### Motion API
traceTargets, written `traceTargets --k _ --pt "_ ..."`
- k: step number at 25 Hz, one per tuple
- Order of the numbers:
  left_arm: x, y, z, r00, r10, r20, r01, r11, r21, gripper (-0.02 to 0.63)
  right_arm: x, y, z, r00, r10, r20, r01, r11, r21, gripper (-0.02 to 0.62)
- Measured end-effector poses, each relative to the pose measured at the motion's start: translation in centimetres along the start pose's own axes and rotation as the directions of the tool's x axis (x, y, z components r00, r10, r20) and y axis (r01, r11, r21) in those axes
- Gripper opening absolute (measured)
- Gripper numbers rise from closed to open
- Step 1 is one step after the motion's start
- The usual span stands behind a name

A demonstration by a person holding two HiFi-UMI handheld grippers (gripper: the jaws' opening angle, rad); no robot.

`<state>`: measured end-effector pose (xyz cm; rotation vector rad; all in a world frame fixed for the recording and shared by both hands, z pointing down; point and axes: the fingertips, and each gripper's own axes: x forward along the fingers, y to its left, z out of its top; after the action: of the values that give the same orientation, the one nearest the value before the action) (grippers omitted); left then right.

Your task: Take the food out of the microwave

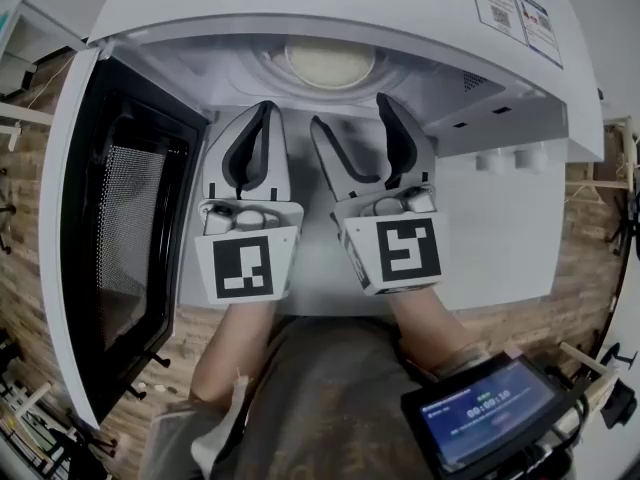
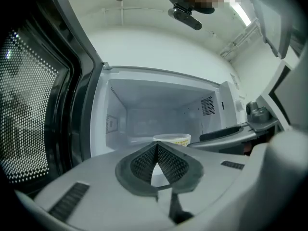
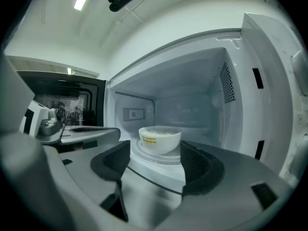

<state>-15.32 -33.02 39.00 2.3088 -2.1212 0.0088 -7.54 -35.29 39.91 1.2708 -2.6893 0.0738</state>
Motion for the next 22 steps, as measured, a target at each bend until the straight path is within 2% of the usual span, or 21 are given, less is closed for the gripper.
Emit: traceTargets --k 7,12,22 --pt "0.5 0.8 -0.2 1.0 -0.01 -0.023 0.009 1.0 -0.016 0.008 2.2 -0.2 0.6 1.0 -0.014 -0.015 0.015 1.0 0.002 0.446" --pt "0.7 1.4 -0.4 0.999 -0.013 -0.046 0.012 0.999 -0.031 0.008 3.8 -0.7 1.3 0.999 -0.023 -0.033 0.024 1.0 0.015 0.466" --pt "0.6 1.4 -0.4 0.998 -0.017 -0.052 0.014 0.999 -0.045 0.008 5.9 -1.0 0.8 0.991 -0.085 -0.102 0.081 0.996 -0.044 0.472"
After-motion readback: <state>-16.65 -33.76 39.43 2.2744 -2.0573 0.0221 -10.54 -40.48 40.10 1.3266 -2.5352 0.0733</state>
